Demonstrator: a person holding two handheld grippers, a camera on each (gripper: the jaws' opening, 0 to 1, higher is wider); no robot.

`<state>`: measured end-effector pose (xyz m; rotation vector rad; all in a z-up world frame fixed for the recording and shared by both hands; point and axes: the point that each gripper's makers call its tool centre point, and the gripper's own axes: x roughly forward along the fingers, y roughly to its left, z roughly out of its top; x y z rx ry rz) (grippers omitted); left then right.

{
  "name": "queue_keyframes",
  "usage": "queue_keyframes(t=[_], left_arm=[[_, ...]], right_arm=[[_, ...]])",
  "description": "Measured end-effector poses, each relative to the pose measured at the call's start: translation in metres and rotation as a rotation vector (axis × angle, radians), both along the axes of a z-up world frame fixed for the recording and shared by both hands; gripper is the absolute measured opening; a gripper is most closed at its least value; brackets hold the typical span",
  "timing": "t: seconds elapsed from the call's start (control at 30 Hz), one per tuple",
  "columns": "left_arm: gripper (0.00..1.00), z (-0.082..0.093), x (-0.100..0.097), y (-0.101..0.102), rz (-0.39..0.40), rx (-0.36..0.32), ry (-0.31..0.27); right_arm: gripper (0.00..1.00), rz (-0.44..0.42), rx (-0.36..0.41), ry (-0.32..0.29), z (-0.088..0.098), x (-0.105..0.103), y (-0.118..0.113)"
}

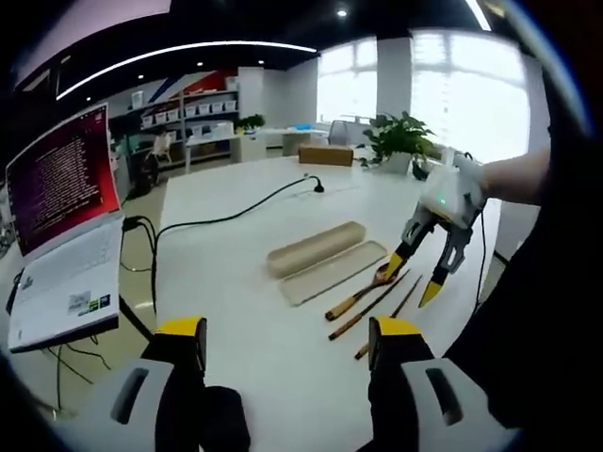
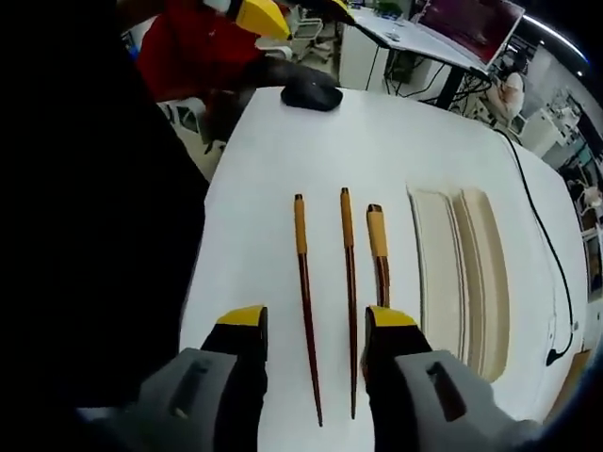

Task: Arrange the utensils inside the cutlery case until each visible utensil rests in its matching compartment.

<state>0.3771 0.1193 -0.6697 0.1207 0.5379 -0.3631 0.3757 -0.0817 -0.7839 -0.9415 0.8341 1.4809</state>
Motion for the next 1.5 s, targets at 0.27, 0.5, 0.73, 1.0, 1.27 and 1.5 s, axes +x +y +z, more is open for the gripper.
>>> queue_keyframes(t=[0.27, 0.5, 0.73, 1.0, 1.27, 1.5], left_arm=[[0.71, 0.003, 0.004, 0.0, -0.001, -0.012, 0.005], [0.71, -0.002, -0.001, -0.006, -0.013, -0.016, 0.021], [0.71, 0.001, -0.001, -0.008, -0.027, -0.014, 0.012], [0.71, 0.002, -0.005, -0.006, -0.024, -0.013, 0.004], [0.71, -0.005, -0.02, -0.001, -0.017, 0.008, 0.029], [0.71, -0.001, -0.023, 0.001, -0.002, 0.005, 0.019]], right_arm=[[0.35, 0.016, 0.003, 0.002, -0.001, -0.004, 0.005], [0.35, 0.023, 0.008, -0.004, 0.003, -0.006, 0.007], [0.34, 0.027, 0.001, -0.004, 0.004, -0.009, 0.007], [0.34, 0.032, 0.01, -0.006, 0.005, -0.011, 0.01], [0.34, 0.035, 0.004, -0.006, 0.003, -0.011, 0.01], [0.33, 0.087, -0.04, -0.032, -0.004, -0.013, 0.01]])
